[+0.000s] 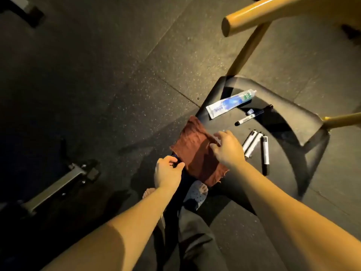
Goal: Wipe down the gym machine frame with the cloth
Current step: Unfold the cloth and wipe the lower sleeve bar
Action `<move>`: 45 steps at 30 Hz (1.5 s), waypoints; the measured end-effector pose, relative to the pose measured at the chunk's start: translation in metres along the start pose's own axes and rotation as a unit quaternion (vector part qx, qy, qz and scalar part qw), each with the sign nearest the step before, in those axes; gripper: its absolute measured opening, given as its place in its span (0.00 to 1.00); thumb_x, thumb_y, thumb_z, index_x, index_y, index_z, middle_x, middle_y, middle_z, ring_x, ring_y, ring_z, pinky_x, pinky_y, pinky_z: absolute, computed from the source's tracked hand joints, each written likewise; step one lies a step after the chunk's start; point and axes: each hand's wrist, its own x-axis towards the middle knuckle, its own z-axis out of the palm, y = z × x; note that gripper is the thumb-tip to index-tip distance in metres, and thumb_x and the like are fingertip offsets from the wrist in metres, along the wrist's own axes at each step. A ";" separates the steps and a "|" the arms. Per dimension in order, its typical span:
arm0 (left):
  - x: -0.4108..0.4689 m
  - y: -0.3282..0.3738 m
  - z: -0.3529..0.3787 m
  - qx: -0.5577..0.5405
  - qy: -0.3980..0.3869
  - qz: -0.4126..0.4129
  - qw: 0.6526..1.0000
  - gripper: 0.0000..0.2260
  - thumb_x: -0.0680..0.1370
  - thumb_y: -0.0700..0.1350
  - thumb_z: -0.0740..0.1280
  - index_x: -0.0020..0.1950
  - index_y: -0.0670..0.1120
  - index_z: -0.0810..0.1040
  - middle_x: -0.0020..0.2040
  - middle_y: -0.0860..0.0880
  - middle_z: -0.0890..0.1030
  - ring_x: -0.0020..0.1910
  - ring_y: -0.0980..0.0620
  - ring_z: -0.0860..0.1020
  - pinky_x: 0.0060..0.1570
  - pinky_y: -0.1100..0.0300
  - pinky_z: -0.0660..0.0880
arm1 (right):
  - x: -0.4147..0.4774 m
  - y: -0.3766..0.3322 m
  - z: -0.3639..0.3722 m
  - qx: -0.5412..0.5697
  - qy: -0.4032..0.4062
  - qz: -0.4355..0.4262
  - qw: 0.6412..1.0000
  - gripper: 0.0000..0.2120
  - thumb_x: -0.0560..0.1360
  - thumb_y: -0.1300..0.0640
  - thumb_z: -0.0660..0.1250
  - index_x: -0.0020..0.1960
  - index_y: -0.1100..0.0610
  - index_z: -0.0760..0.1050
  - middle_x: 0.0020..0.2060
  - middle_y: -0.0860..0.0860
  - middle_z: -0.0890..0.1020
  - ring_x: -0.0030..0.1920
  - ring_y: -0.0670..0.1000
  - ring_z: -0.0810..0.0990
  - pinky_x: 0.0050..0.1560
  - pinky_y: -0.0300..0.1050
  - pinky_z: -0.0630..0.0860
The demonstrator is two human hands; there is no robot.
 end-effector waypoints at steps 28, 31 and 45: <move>-0.039 0.023 -0.144 -0.340 -0.125 -0.052 0.931 0.07 0.73 0.40 0.77 0.49 0.46 0.85 0.49 0.46 0.87 0.54 0.46 0.83 0.61 0.54 0.75 | -0.072 -0.082 -0.068 0.459 -0.151 0.067 0.873 0.09 0.63 0.59 0.79 0.34 0.53 0.79 0.35 0.57 0.81 0.40 0.55 0.81 0.48 0.49 0.76; -0.058 0.021 -0.212 -0.345 -0.109 -0.017 0.932 0.11 0.72 0.44 0.79 0.53 0.50 0.84 0.52 0.49 0.87 0.59 0.47 0.82 0.67 0.50 0.72 | -0.094 -0.145 -0.086 0.487 -0.161 0.020 0.858 0.12 0.62 0.68 0.78 0.35 0.56 0.76 0.34 0.56 0.82 0.38 0.54 0.81 0.43 0.42 0.79; -0.237 -0.053 -0.440 -0.338 0.188 0.137 0.912 0.09 0.76 0.41 0.75 0.54 0.51 0.85 0.50 0.51 0.86 0.51 0.57 0.84 0.51 0.64 0.80 | -0.235 -0.400 -0.092 0.295 -0.144 -0.262 0.908 0.10 0.75 0.67 0.71 0.49 0.54 0.85 0.44 0.49 0.88 0.47 0.48 0.85 0.49 0.40 0.78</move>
